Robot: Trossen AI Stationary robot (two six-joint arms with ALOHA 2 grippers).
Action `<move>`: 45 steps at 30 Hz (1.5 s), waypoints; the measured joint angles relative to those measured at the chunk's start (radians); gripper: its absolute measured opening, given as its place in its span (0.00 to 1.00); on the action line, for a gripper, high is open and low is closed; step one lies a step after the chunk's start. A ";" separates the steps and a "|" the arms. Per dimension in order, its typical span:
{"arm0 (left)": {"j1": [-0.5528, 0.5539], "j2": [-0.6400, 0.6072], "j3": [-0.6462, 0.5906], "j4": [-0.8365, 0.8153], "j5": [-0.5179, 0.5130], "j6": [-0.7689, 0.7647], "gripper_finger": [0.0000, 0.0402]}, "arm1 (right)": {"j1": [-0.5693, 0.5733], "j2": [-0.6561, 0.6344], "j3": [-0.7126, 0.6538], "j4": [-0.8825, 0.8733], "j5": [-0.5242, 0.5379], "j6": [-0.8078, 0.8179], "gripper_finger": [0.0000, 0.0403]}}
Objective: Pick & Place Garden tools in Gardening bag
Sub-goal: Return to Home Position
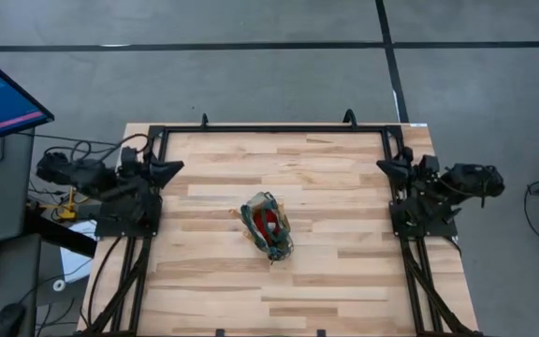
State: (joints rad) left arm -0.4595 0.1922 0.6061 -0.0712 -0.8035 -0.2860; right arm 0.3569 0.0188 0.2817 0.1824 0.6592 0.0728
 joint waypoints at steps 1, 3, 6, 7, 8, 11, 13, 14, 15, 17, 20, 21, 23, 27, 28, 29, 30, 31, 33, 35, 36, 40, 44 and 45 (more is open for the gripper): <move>0.000 -0.012 -0.022 -0.001 -0.001 -0.005 0.01 | 0.000 -0.017 -0.023 0.017 0.003 0.003 0.00; 0.000 -0.038 -0.065 0.003 -0.002 -0.009 0.01 | 0.000 -0.015 -0.066 0.042 0.033 0.007 0.00; 0.001 -0.072 -0.127 0.002 -0.006 -0.036 0.01 | 0.000 -0.012 -0.101 0.068 0.053 0.023 0.00; 0.001 -0.082 -0.145 -0.002 -0.005 -0.041 0.01 | -0.002 -0.007 -0.116 0.069 0.056 0.035 0.00; 0.001 -0.094 -0.161 -0.004 -0.005 -0.047 0.01 | -0.004 -0.007 -0.133 0.056 0.060 0.053 0.00; 0.001 -0.128 -0.205 -0.003 -0.016 -0.062 0.01 | -0.006 -0.009 -0.166 0.065 0.064 0.107 0.00; 0.001 -0.148 -0.232 -0.001 -0.020 -0.063 0.01 | -0.006 -0.009 -0.193 0.061 0.065 0.138 0.00; 0.001 -0.155 -0.243 0.004 -0.020 -0.062 0.01 | -0.006 -0.007 -0.203 0.051 0.068 0.151 0.00; 0.001 -0.163 -0.254 0.007 -0.018 -0.063 0.01 | -0.006 -0.006 -0.210 0.051 0.068 0.162 0.00; 0.001 -0.182 -0.279 -0.003 -0.010 -0.063 0.01 | -0.006 -0.008 -0.219 0.066 0.073 0.178 0.00; 0.001 -0.192 -0.301 -0.017 -0.019 -0.062 0.01 | -0.006 -0.014 -0.240 0.056 0.075 0.189 0.00; 0.001 -0.193 -0.305 -0.016 -0.020 -0.063 0.01 | -0.006 -0.014 -0.246 0.062 0.075 0.191 0.00; 0.001 -0.194 -0.322 -0.020 -0.031 -0.063 0.01 | -0.006 -0.014 -0.260 0.058 0.076 0.200 0.00; 0.001 -0.192 -0.315 -0.032 -0.006 -0.061 0.01 | -0.006 -0.014 -0.270 0.050 0.097 0.242 0.00; 0.001 -0.192 -0.308 -0.026 0.020 -0.058 0.01 | -0.006 -0.014 -0.270 0.040 0.098 0.243 0.00; 0.001 -0.192 -0.305 -0.024 0.042 -0.058 0.01 | -0.006 -0.014 -0.270 0.031 0.098 0.242 0.00; 0.001 -0.193 -0.304 -0.030 0.069 -0.060 0.01 | -0.006 -0.014 -0.270 0.019 0.099 0.239 0.00; 0.001 -0.194 -0.304 -0.038 0.102 -0.068 0.01 | -0.006 -0.014 -0.270 0.000 0.100 0.235 0.00; 0.001 -0.194 -0.302 -0.093 0.147 -0.107 0.01 | -0.006 -0.014 -0.270 -0.045 0.102 0.236 0.00; 0.000 -0.191 -0.306 -0.159 0.154 -0.149 0.01 | -0.006 -0.014 -0.270 -0.076 0.101 0.246 0.00; 0.001 -0.191 -0.306 -0.177 0.154 -0.161 0.01 | -0.006 -0.014 -0.270 -0.090 0.101 0.256 0.00; 0.001 -0.193 -0.322 -0.188 0.150 -0.149 0.01 | -0.006 -0.014 -0.270 -0.120 0.102 0.277 0.00; 0.001 -0.193 -0.379 -0.183 0.151 -0.164 0.01 | -0.006 -0.014 -0.270 -0.123 0.102 0.272 0.00; 0.001 -0.191 -0.397 -0.183 0.159 -0.176 0.01 | -0.006 -0.014 -0.270 -0.123 0.102 0.272 0.00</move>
State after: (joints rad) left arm -0.4587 0.0008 0.2087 -0.2537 -0.6447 -0.4619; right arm 0.3511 0.0051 0.0116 0.0590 0.7609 0.3447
